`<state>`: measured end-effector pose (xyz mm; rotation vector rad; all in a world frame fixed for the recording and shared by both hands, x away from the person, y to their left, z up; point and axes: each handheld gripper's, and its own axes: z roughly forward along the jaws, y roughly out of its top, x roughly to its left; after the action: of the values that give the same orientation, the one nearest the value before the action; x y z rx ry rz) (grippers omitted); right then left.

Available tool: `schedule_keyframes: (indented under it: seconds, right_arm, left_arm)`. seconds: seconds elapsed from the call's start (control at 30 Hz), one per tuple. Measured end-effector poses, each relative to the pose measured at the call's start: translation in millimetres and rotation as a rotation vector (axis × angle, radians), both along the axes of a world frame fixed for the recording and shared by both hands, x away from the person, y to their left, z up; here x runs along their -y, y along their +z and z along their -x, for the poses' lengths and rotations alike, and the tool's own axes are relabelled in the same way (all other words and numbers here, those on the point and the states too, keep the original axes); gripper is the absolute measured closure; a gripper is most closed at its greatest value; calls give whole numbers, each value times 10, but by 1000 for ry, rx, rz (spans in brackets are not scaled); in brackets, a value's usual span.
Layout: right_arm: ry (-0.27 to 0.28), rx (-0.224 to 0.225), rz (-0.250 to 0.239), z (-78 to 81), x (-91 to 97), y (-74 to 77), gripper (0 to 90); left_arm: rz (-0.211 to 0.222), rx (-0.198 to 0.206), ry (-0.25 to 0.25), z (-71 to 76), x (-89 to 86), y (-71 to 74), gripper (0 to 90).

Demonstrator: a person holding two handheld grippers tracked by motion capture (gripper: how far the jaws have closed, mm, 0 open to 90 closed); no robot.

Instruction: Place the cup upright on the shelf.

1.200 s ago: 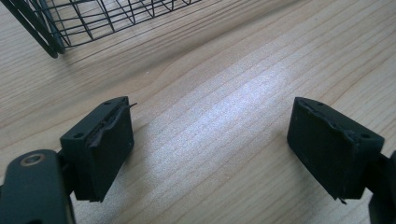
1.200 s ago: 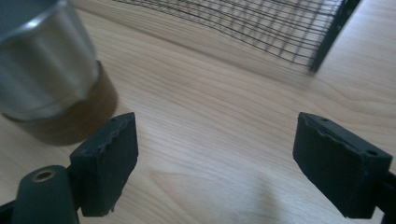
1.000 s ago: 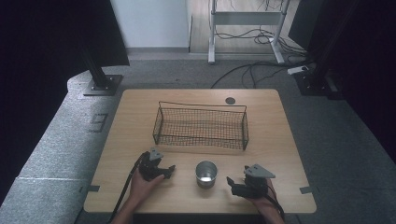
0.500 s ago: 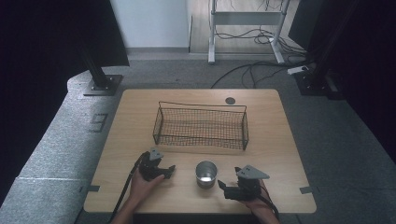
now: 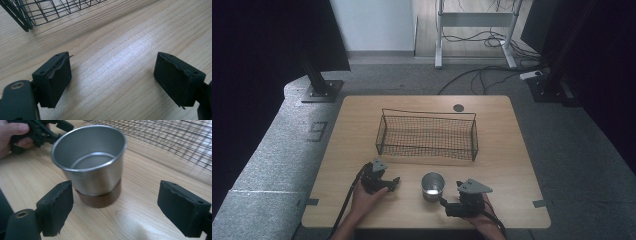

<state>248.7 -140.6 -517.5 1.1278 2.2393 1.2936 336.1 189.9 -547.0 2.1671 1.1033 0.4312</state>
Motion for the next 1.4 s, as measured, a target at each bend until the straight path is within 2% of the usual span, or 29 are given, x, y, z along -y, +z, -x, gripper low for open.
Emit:
schedule_keyframes:
  seconds: [0.17,0.53,0.83,0.97,1.0,1.07,1.1,1.2,1.4]
  right_arm:
    - [18,-10,-18,-8,-110,-3,127]
    - [10,-9,-12,-58,-211,-28,122]
    - [23,-22,-2,-159,-352,-41,100]
    - [23,-27,20,-226,-446,-57,109]
    - [32,-11,40,-263,-516,-58,137]
    - [29,-5,52,-267,-540,-59,150]
    - [28,11,84,-268,-584,-63,176]
    - [35,25,90,-255,-575,-66,180]
    - [65,13,78,-266,-493,-63,182]
  left_arm:
    - [0,0,-1,0,3,0,145]
    - [0,0,-3,0,7,0,144]
    - [0,0,-3,2,10,0,145]
    - [0,0,-2,3,11,0,145]
    - [0,1,-2,5,11,0,147]
    - [0,0,-3,7,12,0,147]
    - [0,1,-4,9,12,0,147]
    - [1,0,-5,8,12,0,146]
    - [0,0,-5,10,14,1,147]
